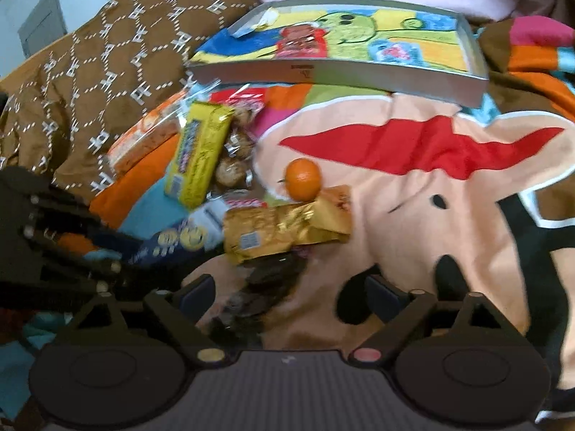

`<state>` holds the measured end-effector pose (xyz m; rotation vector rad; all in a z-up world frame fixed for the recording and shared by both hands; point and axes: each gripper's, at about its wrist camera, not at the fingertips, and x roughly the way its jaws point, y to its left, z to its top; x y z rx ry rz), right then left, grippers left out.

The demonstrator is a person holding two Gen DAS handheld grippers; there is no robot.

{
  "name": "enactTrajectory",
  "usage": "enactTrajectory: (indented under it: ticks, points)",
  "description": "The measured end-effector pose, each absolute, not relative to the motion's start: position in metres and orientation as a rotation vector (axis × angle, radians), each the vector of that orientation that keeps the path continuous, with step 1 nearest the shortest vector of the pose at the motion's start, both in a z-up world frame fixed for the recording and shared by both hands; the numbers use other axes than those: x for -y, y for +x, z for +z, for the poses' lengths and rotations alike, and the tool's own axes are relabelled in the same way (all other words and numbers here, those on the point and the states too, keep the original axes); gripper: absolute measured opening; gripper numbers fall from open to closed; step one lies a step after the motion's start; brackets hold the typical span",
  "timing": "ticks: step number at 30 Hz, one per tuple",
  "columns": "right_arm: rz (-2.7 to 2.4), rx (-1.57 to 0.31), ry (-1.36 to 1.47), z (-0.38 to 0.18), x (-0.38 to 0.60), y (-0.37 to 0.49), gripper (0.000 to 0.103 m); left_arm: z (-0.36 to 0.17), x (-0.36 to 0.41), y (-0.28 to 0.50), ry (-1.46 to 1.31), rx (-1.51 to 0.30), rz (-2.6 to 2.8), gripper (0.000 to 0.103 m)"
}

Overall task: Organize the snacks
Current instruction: 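Lower the left tool onto the dark blue stick pack while the right tool lowers onto the brown meat strip, then close the left tool on the blue stick pack while the right tool grips the brown meat strip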

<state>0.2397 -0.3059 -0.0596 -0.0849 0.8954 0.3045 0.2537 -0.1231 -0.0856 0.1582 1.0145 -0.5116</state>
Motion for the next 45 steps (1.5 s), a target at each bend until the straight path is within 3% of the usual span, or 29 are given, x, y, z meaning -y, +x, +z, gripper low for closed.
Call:
enactTrajectory:
  ticks: [7,9,12,23,30,45]
  points:
    - [0.257,-0.927,-0.07,-0.075,0.294,0.247,0.075,-0.09,0.12,0.255,0.098,-0.998,-0.487,0.03]
    - [0.224,-0.916,-0.067,-0.075,0.295,0.247,0.06,-0.09,0.12,0.254,0.083,-0.995,-0.481,0.03]
    - [0.2,-0.912,-0.05,-0.074,0.298,0.243,0.049,-0.089,0.123,0.252,0.092,-0.988,-0.471,0.03]
    - [0.165,-0.869,-0.175,-0.065,0.286,0.221,0.047,-0.077,0.143,0.238,0.153,-0.952,-0.454,0.027]
    - [0.094,-0.782,-0.415,-0.066,0.262,0.212,0.048,-0.071,0.148,0.229,0.163,-0.987,-0.439,0.027]
    - [-0.048,-0.625,-0.681,-0.062,0.254,0.201,0.046,-0.036,0.155,0.216,0.228,-0.816,-0.425,0.025]
